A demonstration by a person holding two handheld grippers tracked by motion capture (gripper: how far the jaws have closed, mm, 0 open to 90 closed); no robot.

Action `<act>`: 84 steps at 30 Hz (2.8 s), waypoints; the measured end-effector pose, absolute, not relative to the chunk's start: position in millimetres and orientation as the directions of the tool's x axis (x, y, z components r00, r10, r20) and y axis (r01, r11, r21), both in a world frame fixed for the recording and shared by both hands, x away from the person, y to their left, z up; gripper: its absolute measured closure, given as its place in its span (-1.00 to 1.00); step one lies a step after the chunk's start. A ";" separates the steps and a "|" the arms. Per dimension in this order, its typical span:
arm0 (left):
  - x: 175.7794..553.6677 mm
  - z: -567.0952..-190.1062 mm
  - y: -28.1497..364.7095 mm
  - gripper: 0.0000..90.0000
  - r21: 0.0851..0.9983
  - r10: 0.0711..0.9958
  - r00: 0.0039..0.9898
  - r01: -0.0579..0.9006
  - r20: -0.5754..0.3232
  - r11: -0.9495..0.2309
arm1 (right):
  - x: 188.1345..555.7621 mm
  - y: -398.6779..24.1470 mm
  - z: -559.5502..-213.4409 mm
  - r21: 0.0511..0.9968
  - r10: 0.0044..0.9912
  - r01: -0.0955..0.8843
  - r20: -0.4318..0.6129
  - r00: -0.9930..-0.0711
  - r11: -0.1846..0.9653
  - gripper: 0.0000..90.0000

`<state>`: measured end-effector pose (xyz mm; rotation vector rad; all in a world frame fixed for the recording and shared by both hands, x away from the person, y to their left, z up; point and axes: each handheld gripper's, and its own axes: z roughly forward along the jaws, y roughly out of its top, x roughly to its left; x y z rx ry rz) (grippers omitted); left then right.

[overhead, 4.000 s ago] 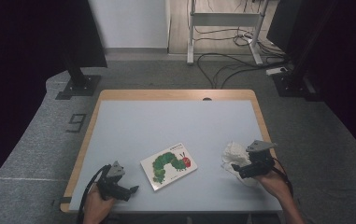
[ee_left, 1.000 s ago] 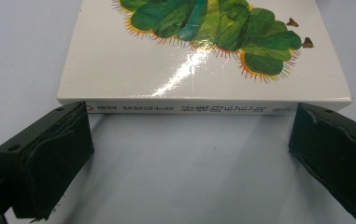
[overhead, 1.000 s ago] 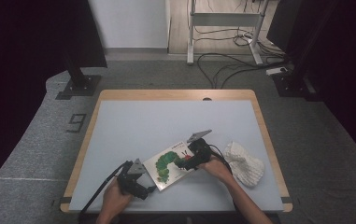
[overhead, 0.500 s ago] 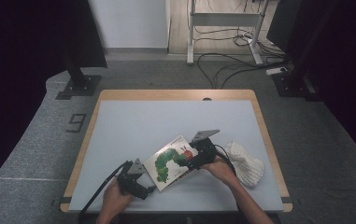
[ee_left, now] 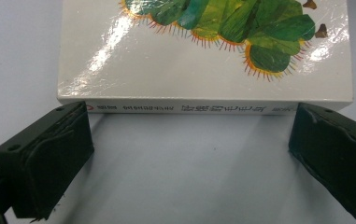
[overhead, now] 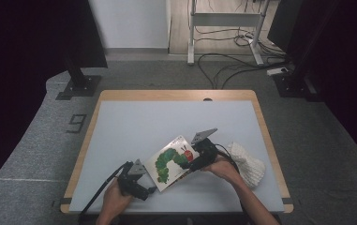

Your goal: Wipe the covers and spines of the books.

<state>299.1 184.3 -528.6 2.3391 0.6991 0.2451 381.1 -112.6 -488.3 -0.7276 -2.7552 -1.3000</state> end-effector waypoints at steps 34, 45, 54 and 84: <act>299.5 -527.1 184.9 -1.00 0.659 0.567 0.823 0.447 -0.038 -0.605 | 371.7 -131.0 -475.5 0.700 0.349 0.335 0.130 -0.928 0.631 0.09; 301.6 -516.2 189.2 -1.00 0.700 0.581 0.807 0.474 -0.103 -0.534 | 363.0 -142.0 -483.7 0.706 0.362 0.343 0.132 -0.923 0.619 0.14; 302.8 -514.3 175.8 -0.99 0.688 0.573 0.812 0.477 -0.108 -0.547 | 358.3 -149.1 -491.4 0.707 0.369 0.350 0.134 -0.920 0.615 0.17; 299.9 -497.5 168.2 -0.42 0.708 0.574 0.812 0.469 -0.110 -0.528 | 371.5 -159.5 -497.7 0.713 0.428 0.419 0.183 -0.885 0.561 -0.27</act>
